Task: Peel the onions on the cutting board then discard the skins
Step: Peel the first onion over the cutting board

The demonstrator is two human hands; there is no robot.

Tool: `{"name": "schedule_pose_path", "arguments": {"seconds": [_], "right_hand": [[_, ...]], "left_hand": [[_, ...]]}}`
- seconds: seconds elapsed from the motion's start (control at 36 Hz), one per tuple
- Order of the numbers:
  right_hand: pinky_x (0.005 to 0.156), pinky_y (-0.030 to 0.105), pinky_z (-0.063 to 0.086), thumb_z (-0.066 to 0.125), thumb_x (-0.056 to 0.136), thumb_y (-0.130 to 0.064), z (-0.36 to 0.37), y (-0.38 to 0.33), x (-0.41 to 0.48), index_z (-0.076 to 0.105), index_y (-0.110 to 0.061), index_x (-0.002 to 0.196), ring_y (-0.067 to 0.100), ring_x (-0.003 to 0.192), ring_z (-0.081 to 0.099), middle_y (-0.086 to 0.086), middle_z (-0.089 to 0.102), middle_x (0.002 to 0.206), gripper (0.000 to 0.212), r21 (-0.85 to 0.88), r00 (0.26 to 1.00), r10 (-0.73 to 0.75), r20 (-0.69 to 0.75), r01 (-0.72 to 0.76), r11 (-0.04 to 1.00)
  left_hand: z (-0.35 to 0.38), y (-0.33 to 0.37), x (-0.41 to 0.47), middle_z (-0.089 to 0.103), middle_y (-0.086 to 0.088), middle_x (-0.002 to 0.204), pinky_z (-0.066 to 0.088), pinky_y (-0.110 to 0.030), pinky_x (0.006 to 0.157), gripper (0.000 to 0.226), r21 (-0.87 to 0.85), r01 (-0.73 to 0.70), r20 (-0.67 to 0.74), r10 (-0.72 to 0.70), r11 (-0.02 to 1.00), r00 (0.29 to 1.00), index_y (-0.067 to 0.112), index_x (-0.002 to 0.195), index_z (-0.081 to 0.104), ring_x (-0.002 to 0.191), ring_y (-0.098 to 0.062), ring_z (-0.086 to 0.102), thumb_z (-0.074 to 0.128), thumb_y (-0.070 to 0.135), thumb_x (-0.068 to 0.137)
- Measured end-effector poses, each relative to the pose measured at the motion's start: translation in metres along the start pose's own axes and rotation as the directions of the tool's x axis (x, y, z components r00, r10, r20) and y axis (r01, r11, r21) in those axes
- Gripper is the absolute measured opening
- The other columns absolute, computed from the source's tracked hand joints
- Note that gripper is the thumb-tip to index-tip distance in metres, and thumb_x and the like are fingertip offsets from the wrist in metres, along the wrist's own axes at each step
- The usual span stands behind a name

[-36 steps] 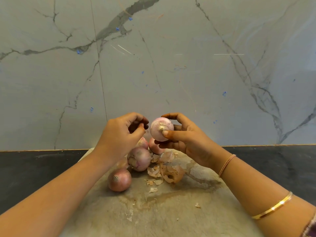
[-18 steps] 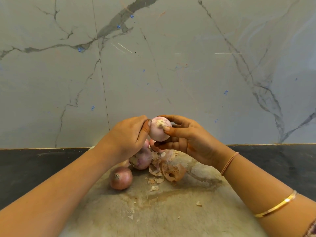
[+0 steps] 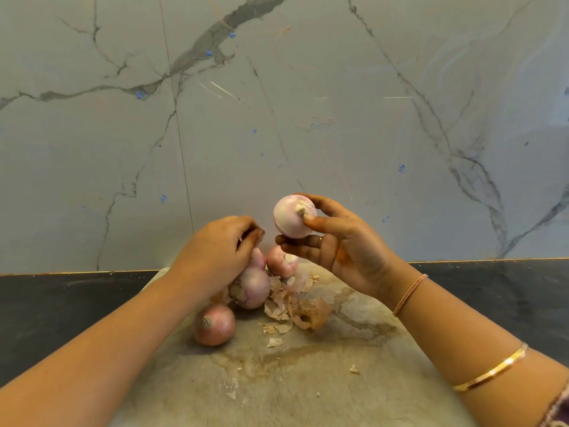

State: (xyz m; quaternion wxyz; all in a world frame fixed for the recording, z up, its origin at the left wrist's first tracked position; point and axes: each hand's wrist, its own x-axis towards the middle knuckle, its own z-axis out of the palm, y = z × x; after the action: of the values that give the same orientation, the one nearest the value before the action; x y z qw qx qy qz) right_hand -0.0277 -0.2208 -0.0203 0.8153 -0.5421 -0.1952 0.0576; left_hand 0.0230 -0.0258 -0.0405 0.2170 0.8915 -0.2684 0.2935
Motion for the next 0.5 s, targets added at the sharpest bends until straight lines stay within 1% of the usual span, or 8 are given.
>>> {"name": "schedule_pose_path", "arguments": {"seconds": [0.06,0.14,0.17,0.22,0.28,0.31,0.39,0.5], "right_hand": [[0.08,0.037,0.06,0.055,0.092,-0.009,-0.002,0.001,0.001,0.055,-0.01,0.122,0.035,0.089,0.07,0.019,0.065,0.107,0.031,-0.027,0.999,-0.003,-0.05,0.001,1.0],[0.078,0.032,0.057,0.058,0.091,-0.017,-0.003,0.003,0.002,0.058,-0.015,0.118,0.023,0.088,0.067,0.012,0.065,0.107,0.027,-0.15,0.995,-0.003,-0.104,-0.013,0.989],[0.078,0.031,0.055,0.058,0.091,-0.016,-0.003,0.004,0.002,0.058,-0.016,0.118,0.022,0.089,0.066,0.011,0.066,0.107,0.027,-0.169,0.994,-0.004,-0.106,-0.014,0.985],[0.081,0.031,0.055,0.059,0.09,-0.01,-0.003,0.005,0.003,0.057,-0.013,0.12,0.025,0.094,0.065,0.014,0.064,0.113,0.03,-0.152,0.995,-0.005,-0.099,-0.011,0.988],[0.084,0.032,0.056,0.059,0.089,-0.003,-0.002,0.006,0.003,0.055,-0.01,0.121,0.031,0.1,0.065,0.019,0.062,0.12,0.033,-0.113,0.997,0.001,-0.083,-0.011,0.994],[0.084,0.033,0.057,0.058,0.089,0.0,-0.002,0.006,0.003,0.054,-0.009,0.121,0.033,0.102,0.066,0.02,0.062,0.12,0.033,-0.102,0.997,0.004,-0.071,-0.012,0.995],[0.085,0.036,0.058,0.058,0.089,0.003,-0.001,0.007,0.003,0.056,-0.009,0.121,0.035,0.104,0.067,0.017,0.061,0.118,0.034,-0.151,1.0,0.004,-0.03,-0.009,0.988],[0.088,0.039,0.057,0.058,0.091,0.003,0.001,0.011,0.002,0.054,-0.015,0.128,0.033,0.108,0.064,0.014,0.055,0.124,0.042,-0.361,1.0,-0.024,0.0,0.022,0.932]], "left_hand": [[-0.002,0.002,0.0,0.058,0.012,0.09,0.037,-0.012,0.066,0.013,-0.041,-0.035,-0.027,0.034,0.999,0.999,0.021,0.103,0.065,0.081,-0.008,0.054,0.055,0.019,0.094],[-0.002,0.006,-0.001,0.06,0.019,0.087,0.04,-0.007,0.069,0.021,-0.111,-0.056,-0.092,0.046,0.992,0.995,0.023,0.104,0.065,0.079,0.003,0.057,0.054,0.009,0.094],[-0.003,0.01,-0.002,0.061,0.022,0.084,0.042,-0.009,0.068,0.019,-0.168,-0.045,-0.098,0.029,0.985,0.995,0.026,0.1,0.064,0.078,0.004,0.059,0.051,0.012,0.096],[-0.004,0.017,-0.004,0.064,0.017,0.074,0.045,-0.02,0.064,0.016,-0.341,0.002,-0.073,-0.029,0.94,0.997,0.029,0.088,0.059,0.076,-0.001,0.061,0.047,0.034,0.097],[-0.005,0.023,-0.007,0.064,0.01,0.075,0.045,-0.026,0.061,0.037,-0.428,0.011,-0.058,-0.04,0.904,0.997,0.03,0.084,0.057,0.073,-0.008,0.059,0.037,0.061,0.088],[-0.004,0.025,-0.008,0.064,0.006,0.074,0.044,-0.028,0.061,0.042,-0.431,0.002,-0.057,-0.03,0.902,0.998,0.029,0.084,0.055,0.072,-0.011,0.058,0.034,0.066,0.084],[-0.004,0.027,-0.009,0.061,-0.002,0.074,0.043,-0.033,0.061,0.043,-0.433,0.007,-0.052,-0.033,0.901,0.998,0.024,0.084,0.05,0.069,-0.014,0.054,0.032,0.062,0.092],[-0.006,0.029,-0.009,0.057,-0.008,0.074,0.043,-0.04,0.062,0.032,-0.418,0.041,-0.024,-0.056,0.907,0.998,0.021,0.083,0.047,0.069,-0.022,0.053,0.03,0.046,0.093]]}}
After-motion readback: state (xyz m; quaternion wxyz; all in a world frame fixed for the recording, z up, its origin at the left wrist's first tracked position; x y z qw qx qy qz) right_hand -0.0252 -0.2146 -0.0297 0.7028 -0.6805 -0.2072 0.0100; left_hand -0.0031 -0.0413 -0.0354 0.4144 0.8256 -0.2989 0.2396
